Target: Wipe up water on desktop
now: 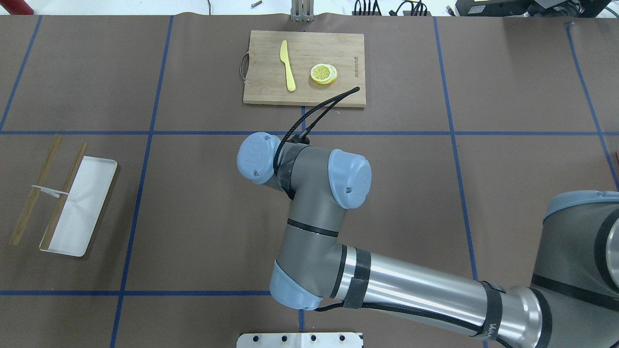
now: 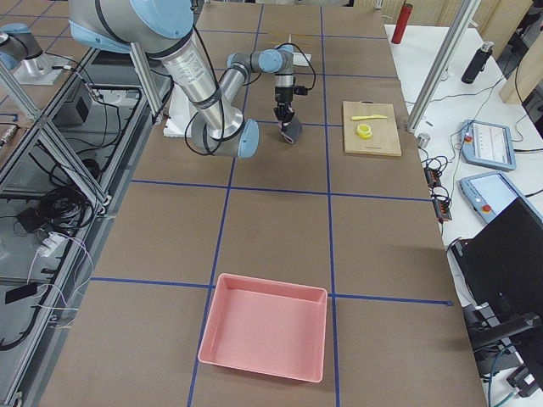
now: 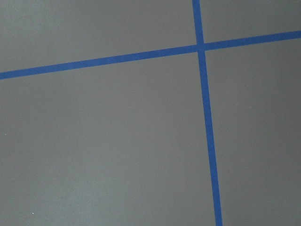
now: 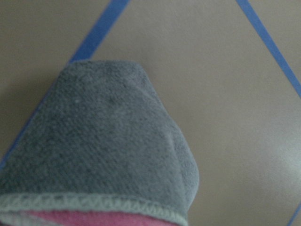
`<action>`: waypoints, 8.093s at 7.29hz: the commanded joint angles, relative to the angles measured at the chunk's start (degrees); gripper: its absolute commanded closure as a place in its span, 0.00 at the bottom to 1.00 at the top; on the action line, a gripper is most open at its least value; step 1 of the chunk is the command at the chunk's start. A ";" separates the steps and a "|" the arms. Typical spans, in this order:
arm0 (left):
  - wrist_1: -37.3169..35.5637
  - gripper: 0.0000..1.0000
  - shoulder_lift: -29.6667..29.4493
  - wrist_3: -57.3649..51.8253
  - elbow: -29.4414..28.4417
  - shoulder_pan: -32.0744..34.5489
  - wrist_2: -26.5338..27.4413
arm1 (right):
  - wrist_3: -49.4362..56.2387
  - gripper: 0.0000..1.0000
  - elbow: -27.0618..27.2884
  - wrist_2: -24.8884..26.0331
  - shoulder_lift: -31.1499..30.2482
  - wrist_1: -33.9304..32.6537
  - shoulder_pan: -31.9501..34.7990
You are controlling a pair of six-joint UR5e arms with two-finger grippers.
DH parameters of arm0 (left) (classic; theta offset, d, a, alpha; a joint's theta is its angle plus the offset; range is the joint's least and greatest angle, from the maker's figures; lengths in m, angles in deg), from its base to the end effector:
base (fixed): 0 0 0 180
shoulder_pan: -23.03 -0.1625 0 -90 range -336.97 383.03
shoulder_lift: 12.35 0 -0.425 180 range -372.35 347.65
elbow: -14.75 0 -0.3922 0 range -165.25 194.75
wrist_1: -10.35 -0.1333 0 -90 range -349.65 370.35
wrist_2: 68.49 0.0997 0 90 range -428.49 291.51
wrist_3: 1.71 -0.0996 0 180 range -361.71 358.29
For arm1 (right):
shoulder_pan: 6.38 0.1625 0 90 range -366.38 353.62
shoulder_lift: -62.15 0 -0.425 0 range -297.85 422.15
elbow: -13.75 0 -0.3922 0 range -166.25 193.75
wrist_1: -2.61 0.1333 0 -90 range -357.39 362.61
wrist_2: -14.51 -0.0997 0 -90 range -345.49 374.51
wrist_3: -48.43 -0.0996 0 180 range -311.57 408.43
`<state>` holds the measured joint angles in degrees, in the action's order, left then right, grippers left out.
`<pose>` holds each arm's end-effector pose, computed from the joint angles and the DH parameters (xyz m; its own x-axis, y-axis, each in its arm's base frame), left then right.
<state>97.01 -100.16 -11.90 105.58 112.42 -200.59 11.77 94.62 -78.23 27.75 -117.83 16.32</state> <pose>-0.0615 -0.4698 0.6783 0.7289 0.1300 -0.6721 -0.1418 0.9892 0.0376 -0.6368 -0.4057 0.1863 0.8288 -0.5218 0.2017 0.4884 0.8508 0.1941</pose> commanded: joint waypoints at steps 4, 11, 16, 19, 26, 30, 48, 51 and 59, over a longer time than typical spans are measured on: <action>0.00 0.01 0.45 0.52 0.83 0.09 -5.68 | 1.80 1.00 11.46 -7.53 -1.95 0.21 15.21; 0.70 0.01 6.08 15.03 9.80 -0.09 -5.89 | 30.94 1.00 45.13 -25.73 -47.89 0.73 46.87; 0.79 0.01 5.82 15.03 9.88 -0.18 -5.98 | 60.92 1.00 46.05 -26.36 -73.40 5.17 64.48; 0.79 0.01 5.64 15.03 9.88 -0.26 -5.98 | 61.97 1.00 29.24 -28.37 -81.97 34.75 67.56; 0.79 0.01 5.46 15.03 9.88 -0.26 -5.98 | 70.60 0.00 20.73 -29.34 -82.33 42.57 68.53; 0.79 0.01 5.46 15.03 9.88 -0.26 -5.98 | 45.80 0.01 21.26 -34.96 -74.97 42.31 68.53; 0.88 0.01 5.64 14.94 9.27 -0.26 -5.98 | 35.17 0.00 15.81 -41.39 -71.60 49.34 66.07; 0.97 0.01 5.64 14.94 9.18 -0.26 -5.98 | 46.36 0.00 16.42 -41.21 -65.47 35.86 70.60; 0.97 0.01 5.46 14.85 8.74 -0.26 -5.98 | 48.62 0.00 17.04 -37.78 -64.22 35.19 71.34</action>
<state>98.01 -94.68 2.95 114.35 112.16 -206.56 60.38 111.51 -115.80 -36.55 -82.70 87.67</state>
